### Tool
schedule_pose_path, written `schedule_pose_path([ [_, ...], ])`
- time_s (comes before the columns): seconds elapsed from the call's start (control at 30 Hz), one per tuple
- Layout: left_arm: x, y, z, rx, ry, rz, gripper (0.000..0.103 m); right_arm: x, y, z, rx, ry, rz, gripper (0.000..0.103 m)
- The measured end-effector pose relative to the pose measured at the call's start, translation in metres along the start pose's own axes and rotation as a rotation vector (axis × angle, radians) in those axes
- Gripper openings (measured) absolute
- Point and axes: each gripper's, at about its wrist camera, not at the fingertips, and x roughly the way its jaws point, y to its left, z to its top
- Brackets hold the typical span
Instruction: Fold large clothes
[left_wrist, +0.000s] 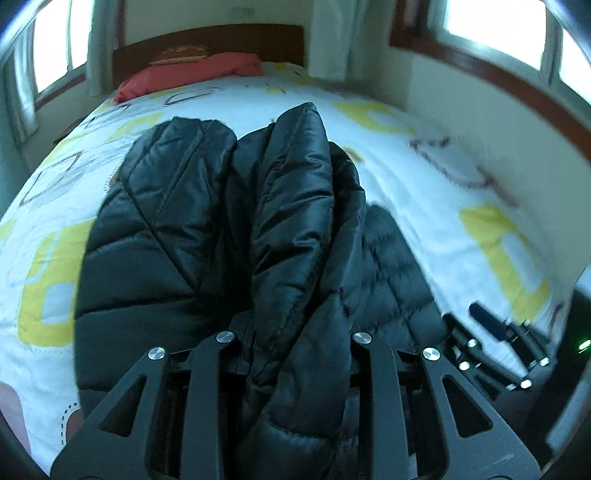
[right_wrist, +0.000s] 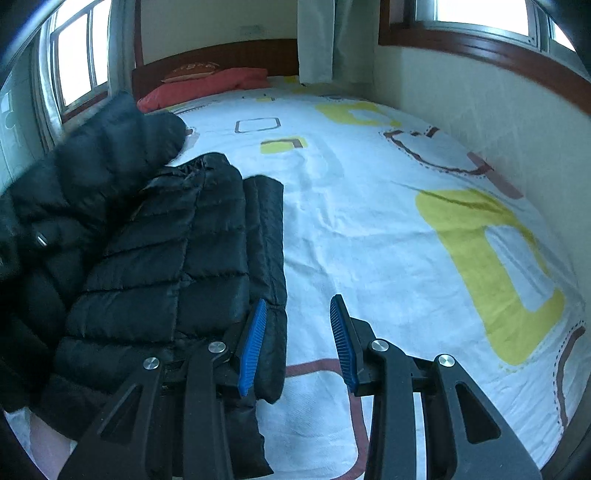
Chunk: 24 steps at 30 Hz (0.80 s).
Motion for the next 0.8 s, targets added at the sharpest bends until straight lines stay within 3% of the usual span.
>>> schedule_pose_path([
  [0.17,0.012,-0.020,-0.007,0.071,-0.008,0.045,0.025,0.007,-0.005,-0.005,0.013,0.016,0.007,0.037],
  [0.63,0.013,-0.026,-0.010,0.094,-0.018,0.048,0.027,0.011,0.000,-0.011,0.006,0.034,-0.007,0.037],
  [0.8,0.003,-0.034,-0.012,0.114,-0.021,0.035,0.034,0.011,-0.001,-0.011,0.013,0.041,-0.004,0.037],
])
